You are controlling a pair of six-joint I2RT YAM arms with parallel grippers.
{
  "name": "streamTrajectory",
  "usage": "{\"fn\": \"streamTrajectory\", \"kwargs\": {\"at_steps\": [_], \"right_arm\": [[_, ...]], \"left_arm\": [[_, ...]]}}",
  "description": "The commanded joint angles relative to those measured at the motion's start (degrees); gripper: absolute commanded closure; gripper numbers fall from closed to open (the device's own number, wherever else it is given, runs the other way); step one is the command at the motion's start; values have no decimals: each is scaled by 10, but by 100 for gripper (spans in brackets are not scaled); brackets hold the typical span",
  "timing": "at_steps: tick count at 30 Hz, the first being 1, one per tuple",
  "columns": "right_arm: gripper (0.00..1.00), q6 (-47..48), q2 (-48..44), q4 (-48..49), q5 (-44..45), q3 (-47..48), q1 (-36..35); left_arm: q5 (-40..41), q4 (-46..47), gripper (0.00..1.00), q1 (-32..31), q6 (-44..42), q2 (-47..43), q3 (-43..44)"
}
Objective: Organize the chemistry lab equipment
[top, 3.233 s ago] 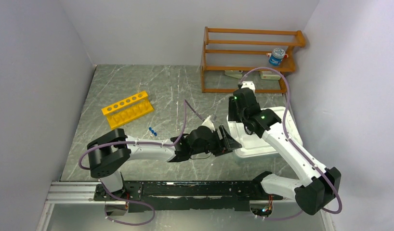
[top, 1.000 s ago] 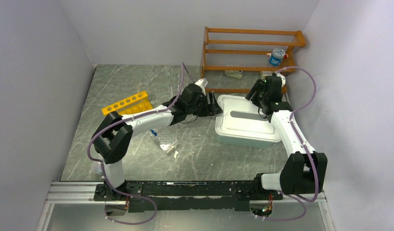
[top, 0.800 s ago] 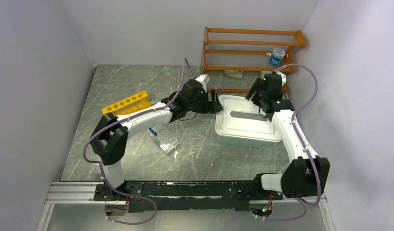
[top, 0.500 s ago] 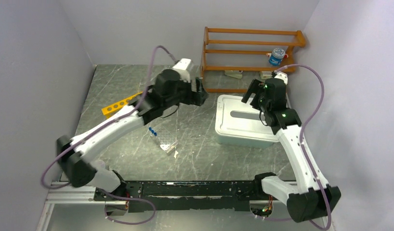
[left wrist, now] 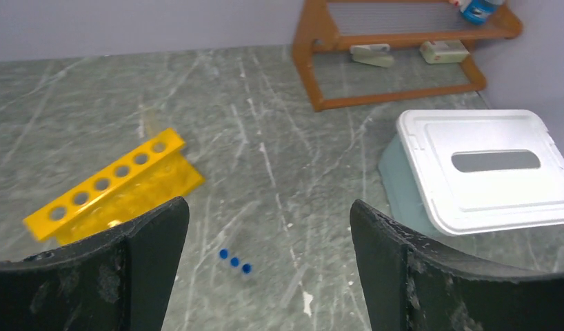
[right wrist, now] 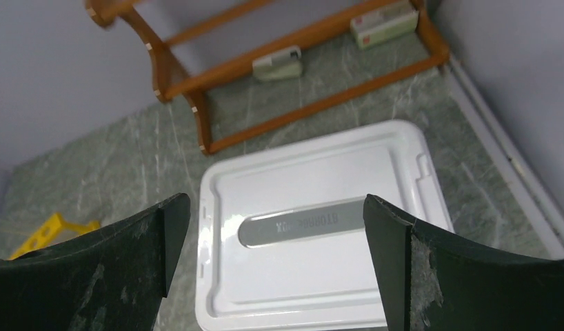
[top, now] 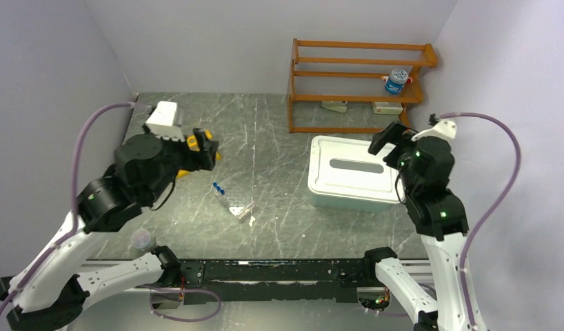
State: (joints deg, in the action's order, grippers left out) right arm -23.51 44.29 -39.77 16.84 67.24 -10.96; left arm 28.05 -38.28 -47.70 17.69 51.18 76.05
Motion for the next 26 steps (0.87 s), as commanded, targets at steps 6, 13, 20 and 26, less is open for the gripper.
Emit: {"fn": "streamTrajectory", "kwargs": {"at_steps": [6,13,20,26], "right_arm": [[0,16,-14,-50,54,80,-4],[0,18,-14,-86,70,86,-3],[0,34,-18,-81,64,95,-4],[0,41,-27,-71,60,97,-3]], "left_arm": [[124,-191,9,2,8,-65,97],[159,-281,9,2,46,-85,135],[163,-294,9,2,51,-91,143],[162,-291,8,2,55,-94,137]]}}
